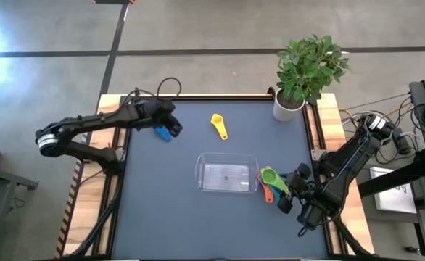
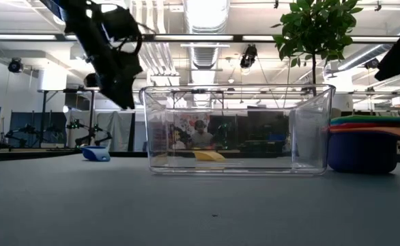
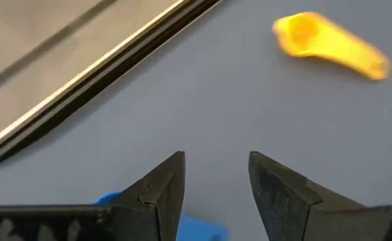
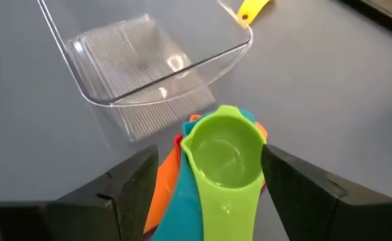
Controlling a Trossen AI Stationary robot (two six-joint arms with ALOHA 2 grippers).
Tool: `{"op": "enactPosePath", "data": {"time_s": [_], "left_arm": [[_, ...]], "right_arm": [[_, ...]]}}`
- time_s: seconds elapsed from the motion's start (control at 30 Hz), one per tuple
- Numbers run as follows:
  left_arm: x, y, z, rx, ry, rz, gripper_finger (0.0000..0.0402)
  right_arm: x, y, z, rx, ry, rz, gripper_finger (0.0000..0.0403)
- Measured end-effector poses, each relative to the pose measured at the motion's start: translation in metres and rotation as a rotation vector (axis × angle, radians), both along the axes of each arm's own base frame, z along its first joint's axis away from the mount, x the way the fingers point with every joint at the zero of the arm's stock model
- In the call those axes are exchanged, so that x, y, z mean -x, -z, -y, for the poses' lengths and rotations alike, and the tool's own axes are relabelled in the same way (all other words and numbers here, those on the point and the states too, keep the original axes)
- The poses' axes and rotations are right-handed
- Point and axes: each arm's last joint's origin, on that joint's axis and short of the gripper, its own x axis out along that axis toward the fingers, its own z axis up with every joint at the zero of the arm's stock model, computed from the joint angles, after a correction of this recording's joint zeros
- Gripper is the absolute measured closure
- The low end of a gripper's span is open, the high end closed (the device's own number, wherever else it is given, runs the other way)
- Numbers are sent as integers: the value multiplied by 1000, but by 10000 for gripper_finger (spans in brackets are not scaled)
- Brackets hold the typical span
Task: Nest measuring cups in basket
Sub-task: Stack the blue measuring cup on top of the green measuring cup
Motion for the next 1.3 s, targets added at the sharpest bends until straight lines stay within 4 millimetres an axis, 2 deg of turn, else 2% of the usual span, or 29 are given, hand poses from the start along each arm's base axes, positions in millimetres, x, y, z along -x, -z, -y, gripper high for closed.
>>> {"op": "enactPosePath", "data": {"time_s": [0.17, 0.4, 0.67, 0.9, 0.97, 1.03, 1.17, 1.3], "left_arm": [[9, 16, -25, 87, -124, -50, 250], [13, 50, -52, 182, -257, -152, 239], [9, 83, -61, 261, -278, -269, 237], [6, 99, -63, 292, -276, -321, 240], [6, 100, -63, 292, -267, -327, 253], [5, 100, -63, 293, -257, -327, 282], [6, 97, -62, 283, -252, -324, 378], [1, 81, -57, 229, -223, -255, 396]], "right_arm": [[0, 0, 1, 24, -1, 19, 159], [0, 0, 1, 40, -5, 30, 159], [0, 1, 1, 51, -12, 22, 165], [1, 4, 3, 59, -11, 16, 165], [1, 4, 3, 60, -12, 16, 165], [1, 4, 3, 60, -11, 15, 165], [1, 4, 3, 62, -12, 16, 165], [1, 3, 4, 88, -10, 43, 165]]}}
